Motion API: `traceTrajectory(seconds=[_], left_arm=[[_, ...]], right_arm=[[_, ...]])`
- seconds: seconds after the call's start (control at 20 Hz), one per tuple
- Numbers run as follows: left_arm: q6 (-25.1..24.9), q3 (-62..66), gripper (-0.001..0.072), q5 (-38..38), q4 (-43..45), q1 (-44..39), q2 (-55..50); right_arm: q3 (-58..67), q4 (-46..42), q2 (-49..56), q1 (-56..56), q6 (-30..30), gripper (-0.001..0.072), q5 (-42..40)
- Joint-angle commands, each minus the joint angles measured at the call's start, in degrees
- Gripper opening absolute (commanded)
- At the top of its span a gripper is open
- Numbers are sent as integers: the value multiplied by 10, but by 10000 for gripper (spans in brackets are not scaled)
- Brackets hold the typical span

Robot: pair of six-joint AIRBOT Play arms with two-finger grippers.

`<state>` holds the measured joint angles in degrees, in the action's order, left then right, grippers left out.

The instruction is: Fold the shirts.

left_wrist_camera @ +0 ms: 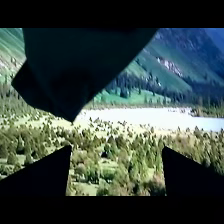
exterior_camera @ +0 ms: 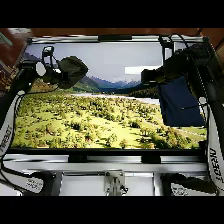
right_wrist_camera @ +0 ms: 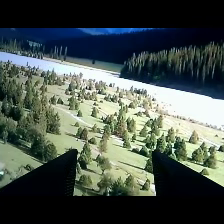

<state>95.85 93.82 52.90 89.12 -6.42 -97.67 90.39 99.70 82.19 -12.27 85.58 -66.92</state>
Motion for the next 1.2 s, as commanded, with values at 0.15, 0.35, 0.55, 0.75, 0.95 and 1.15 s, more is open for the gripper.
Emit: traceTrajectory(seconds=[0.15, 0.35, 0.55, 0.75, 0.95, 1.15], left_arm=[[-17, 78, 655, -58, -1, 32, -128], [-17, 77, 655, -62, 0, 32, -151], [-15, 78, 361, -62, -1, 32, -158], [-17, 93, 30, -4, -2, 32, -157], [-66, 124, 29, 1, -9, 10, -79], [-112, 126, 29, -6, -9, -74, 100]], right_arm=[[1, 27, 0, -2, 6, 592, -1], [1, 34, 0, -2, 16, 592, -9], [1, 37, 0, -2, 15, 592, -26], [1, 49, 0, -2, 15, 592, -27], [1, 41, -25, -2, 44, 187, -19], [1, -23, -111, -2, 43, 508, 28]])
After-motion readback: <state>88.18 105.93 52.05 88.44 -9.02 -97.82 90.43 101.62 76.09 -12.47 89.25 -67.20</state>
